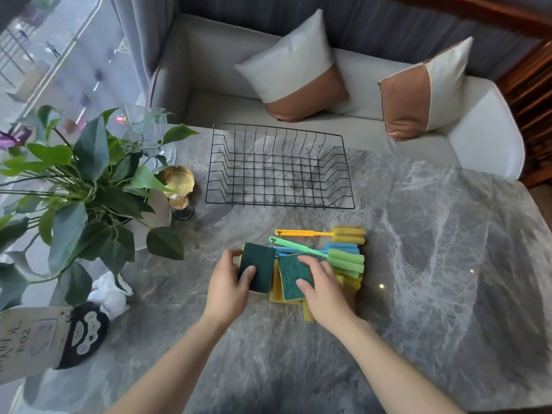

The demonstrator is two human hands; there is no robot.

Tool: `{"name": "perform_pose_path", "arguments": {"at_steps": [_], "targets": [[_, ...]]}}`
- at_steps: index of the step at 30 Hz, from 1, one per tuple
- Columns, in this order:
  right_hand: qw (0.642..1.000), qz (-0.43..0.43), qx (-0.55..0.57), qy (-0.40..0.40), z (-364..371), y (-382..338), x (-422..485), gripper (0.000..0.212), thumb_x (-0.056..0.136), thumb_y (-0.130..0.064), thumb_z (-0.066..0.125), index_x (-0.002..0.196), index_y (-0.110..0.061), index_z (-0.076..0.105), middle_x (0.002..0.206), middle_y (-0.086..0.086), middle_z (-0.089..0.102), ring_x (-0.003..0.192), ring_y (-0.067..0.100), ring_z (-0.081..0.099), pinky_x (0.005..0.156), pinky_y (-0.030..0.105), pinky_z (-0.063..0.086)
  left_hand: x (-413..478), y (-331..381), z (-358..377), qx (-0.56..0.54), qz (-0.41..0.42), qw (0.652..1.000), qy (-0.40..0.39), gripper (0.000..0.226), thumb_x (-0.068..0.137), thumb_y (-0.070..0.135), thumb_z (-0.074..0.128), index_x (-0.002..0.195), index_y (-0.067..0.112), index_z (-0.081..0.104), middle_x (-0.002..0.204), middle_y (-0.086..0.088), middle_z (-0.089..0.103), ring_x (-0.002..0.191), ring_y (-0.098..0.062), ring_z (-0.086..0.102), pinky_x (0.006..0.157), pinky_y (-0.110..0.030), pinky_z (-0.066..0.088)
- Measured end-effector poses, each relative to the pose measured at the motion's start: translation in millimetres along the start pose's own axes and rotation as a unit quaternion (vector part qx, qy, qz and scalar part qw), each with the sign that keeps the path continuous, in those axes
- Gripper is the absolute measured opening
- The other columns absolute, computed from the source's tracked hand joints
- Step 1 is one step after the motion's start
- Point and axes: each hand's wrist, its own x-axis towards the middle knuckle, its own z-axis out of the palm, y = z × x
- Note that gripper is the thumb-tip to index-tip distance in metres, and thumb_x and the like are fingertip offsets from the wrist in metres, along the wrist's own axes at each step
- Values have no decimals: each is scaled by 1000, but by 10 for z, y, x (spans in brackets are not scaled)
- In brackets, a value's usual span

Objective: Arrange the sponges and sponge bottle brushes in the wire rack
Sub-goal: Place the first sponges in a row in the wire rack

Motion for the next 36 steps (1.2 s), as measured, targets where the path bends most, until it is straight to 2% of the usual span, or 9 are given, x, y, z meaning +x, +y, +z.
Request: {"name": "perform_pose_path", "arguments": {"at_steps": [5,7,12,16,19,24,29,32,36], "targets": [[995,-51,60,54,-318,-170,234,45,97,-18,59,136,-36,46,118,-9,44,101,-5,43,86,3,32,247,417,-162,-30,39,998,47,29,95,23,65,119,28,48,62,6,52,58,-6,56,56,-26,46],[992,-61,72,80,-496,-252,455,45,97,-17,60,135,-35,46,117,-7,44,102,-4,42,86,8,32,450,601,-204,-34,46,996,68,29,95,25,65,119,27,49,65,7,51,61,-3,55,58,-26,46],[986,-58,80,132,-860,-404,1209,44,95,-15,62,135,-28,48,115,0,46,101,9,45,89,23,34,1165,953,-145,-52,65,991,109,28,94,19,67,115,24,49,70,18,51,70,20,55,60,-2,39],[988,-43,73,128,-965,-407,1827,43,96,-17,60,135,-27,48,118,6,48,100,14,46,88,28,35,1793,1057,19,-49,25,993,101,27,95,23,65,117,23,49,68,14,54,65,9,57,59,-10,40],[990,-31,78,113,-931,-367,2237,42,95,-15,60,135,-23,48,122,10,48,109,24,50,96,33,38,2148,1020,148,-40,-10,996,82,31,95,26,64,122,22,50,85,8,65,84,-10,65,74,-32,50],[993,-6,104,63,-705,-301,2759,40,97,-13,57,135,-23,46,126,11,48,111,27,53,95,36,44,2600,878,251,-30,-50,996,71,32,96,30,62,125,24,49,100,-4,72,88,-21,68,80,-41,55],[994,-10,100,43,-510,-277,3040,40,98,-14,56,136,-24,45,128,11,45,108,22,50,93,32,43,2879,756,381,-26,-75,992,95,33,97,25,60,128,23,48,97,-2,72,84,-10,68,70,-31,54],[993,-19,106,38,-444,-318,3170,41,98,-15,56,136,-24,45,128,10,47,101,17,48,86,28,39,2970,708,426,-10,-87,991,102,33,99,20,56,132,19,48,109,-11,69,95,-23,68,86,-47,57],[993,-25,114,19,-383,-361,3288,41,98,-17,56,136,-25,44,131,10,48,114,24,52,99,39,46,2898,706,422,92,-62,985,130,37,102,21,47,139,17,44,125,-15,56,103,-24,57,92,-36,48]]}}
